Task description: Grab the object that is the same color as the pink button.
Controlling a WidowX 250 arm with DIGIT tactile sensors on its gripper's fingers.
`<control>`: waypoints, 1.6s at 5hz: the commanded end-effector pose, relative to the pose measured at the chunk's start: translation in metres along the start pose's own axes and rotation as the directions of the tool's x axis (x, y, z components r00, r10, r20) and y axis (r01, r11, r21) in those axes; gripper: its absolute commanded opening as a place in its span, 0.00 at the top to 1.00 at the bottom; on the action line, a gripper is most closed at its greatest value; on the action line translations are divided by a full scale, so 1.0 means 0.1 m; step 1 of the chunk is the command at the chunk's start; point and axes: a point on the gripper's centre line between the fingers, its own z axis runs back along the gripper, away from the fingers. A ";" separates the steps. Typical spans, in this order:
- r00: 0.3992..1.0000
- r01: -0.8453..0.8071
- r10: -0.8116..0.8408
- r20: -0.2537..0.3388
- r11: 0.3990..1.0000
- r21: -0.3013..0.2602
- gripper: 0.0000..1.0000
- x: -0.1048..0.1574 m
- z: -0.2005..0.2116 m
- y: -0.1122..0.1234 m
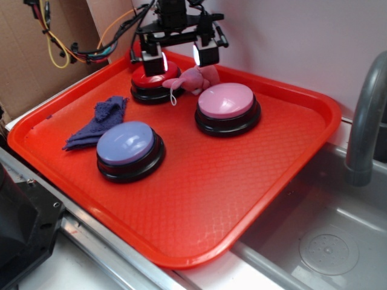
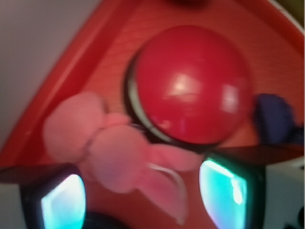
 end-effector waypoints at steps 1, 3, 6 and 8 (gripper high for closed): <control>0.999 -0.021 0.018 -0.028 0.997 -0.077 0.00 0.03 -0.06 0.10; 0.999 -0.033 0.031 -0.040 0.998 -0.047 0.00 -0.09 -0.15 0.08; 0.999 -0.037 0.034 -0.040 0.997 -0.062 1.00 -0.19 -0.12 0.17; 1.000 0.010 -0.014 -0.028 0.994 -0.108 1.00 -0.20 0.05 0.25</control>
